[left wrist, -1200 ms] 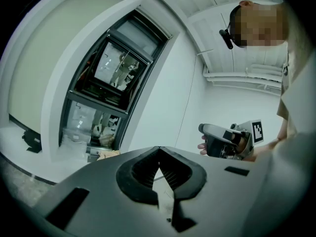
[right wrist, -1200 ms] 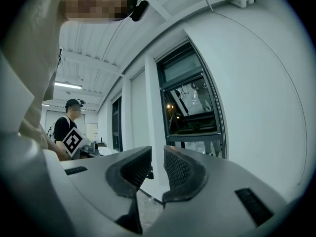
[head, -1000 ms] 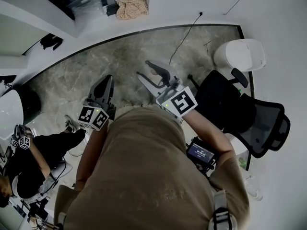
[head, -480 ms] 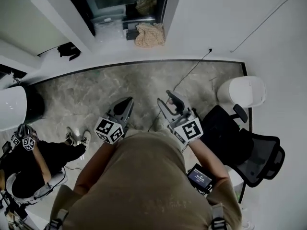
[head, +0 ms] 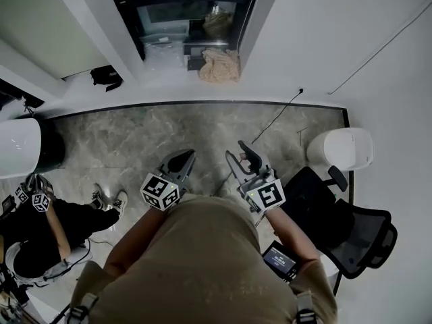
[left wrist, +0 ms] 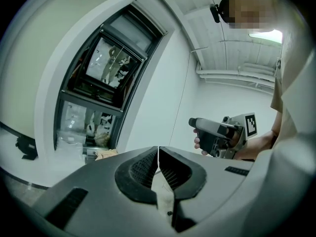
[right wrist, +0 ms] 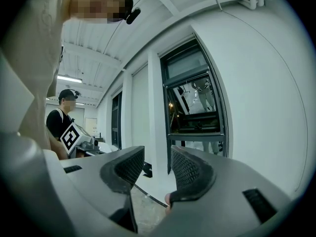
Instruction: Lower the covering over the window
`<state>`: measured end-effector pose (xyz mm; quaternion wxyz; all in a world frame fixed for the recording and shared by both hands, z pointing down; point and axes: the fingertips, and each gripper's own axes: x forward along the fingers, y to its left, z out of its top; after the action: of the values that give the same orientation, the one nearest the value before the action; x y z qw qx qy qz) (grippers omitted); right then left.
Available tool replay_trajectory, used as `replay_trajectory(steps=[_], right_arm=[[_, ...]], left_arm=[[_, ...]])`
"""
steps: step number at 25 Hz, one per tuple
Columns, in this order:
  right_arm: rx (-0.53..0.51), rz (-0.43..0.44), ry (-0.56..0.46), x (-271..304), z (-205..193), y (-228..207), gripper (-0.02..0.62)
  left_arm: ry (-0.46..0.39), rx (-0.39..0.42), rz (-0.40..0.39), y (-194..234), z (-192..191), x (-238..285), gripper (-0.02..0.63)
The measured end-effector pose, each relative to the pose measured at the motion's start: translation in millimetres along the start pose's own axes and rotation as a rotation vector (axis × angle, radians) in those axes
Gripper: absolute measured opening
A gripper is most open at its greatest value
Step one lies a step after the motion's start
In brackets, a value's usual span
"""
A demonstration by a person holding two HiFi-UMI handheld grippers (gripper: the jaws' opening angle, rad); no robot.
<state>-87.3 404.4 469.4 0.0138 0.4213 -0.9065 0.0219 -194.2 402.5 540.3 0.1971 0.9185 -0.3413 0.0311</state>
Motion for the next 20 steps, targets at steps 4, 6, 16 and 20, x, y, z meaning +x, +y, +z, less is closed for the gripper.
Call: replay_trajectory(steps=[4,6,16,20], right_arm=[[0.007,-0.006,-0.003,-3.3,-1.4,-6.3,0.156],[0.019,-0.023,-0.007,-6.8,-0.1,-14.7,0.156],[0.022,-0.068,0.007,-21.9,-7.1,-37.5,0.156],[0.018,-0.083,0.009,-26.8,-7.6,-47.3,0.156]], left_arm=[[0.01,0.009,-0.004,-2.4,0.3,7.2,0.014],[0.016,0.015,-0.008,-6.1,0.9,12.9,0.015],[0.054,0.028,-0.025,-17.2,-5.2,33.6,0.015],[0.062,0.032,-0.04,-22.7,-5.7,44.6,0.015]])
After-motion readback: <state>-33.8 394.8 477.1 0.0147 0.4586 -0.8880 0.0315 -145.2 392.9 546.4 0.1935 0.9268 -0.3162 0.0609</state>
